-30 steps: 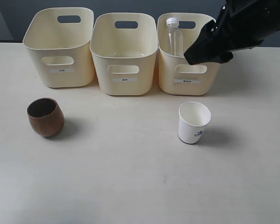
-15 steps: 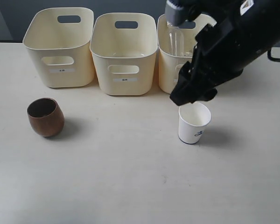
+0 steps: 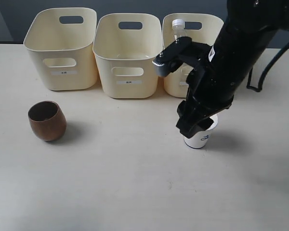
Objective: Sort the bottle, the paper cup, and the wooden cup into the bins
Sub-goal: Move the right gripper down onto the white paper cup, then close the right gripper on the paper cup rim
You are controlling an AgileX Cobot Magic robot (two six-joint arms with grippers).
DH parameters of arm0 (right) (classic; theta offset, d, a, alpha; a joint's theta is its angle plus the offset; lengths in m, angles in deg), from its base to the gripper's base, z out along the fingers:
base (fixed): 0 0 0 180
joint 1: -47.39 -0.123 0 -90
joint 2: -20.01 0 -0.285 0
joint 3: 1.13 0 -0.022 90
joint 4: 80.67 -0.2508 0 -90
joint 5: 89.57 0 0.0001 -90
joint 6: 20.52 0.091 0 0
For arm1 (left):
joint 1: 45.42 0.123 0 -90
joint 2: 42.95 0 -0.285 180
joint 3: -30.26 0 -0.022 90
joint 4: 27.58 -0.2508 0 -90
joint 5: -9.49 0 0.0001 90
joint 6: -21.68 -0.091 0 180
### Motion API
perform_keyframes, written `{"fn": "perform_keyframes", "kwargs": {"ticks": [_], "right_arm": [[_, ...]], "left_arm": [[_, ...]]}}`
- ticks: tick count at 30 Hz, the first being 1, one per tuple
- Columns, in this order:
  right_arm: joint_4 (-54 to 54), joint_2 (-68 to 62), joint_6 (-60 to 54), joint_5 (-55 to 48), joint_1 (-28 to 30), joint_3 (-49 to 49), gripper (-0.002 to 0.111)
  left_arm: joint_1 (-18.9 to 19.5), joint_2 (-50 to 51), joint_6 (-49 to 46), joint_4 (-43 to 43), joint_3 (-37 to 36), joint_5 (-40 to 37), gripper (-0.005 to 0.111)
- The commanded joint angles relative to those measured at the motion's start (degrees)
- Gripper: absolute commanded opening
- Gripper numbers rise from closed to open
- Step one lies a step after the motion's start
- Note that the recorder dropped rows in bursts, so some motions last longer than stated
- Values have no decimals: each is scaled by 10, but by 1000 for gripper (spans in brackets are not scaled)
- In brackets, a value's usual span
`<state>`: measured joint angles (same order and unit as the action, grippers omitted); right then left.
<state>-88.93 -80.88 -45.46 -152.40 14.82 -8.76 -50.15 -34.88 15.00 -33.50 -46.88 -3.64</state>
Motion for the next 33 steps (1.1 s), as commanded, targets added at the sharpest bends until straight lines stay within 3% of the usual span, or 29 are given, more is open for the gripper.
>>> {"fn": "perform_keyframes", "kwargs": {"ticks": [1, 33], "right_arm": [[3, -30, 1, -5, -1, -1, 58], [18, -114, 4, 26, -1, -1, 55]], "left_arm": [[2, -3, 1, -2, -1, 2, 0], [2, -3, 1, -2, -1, 2, 0]]}}
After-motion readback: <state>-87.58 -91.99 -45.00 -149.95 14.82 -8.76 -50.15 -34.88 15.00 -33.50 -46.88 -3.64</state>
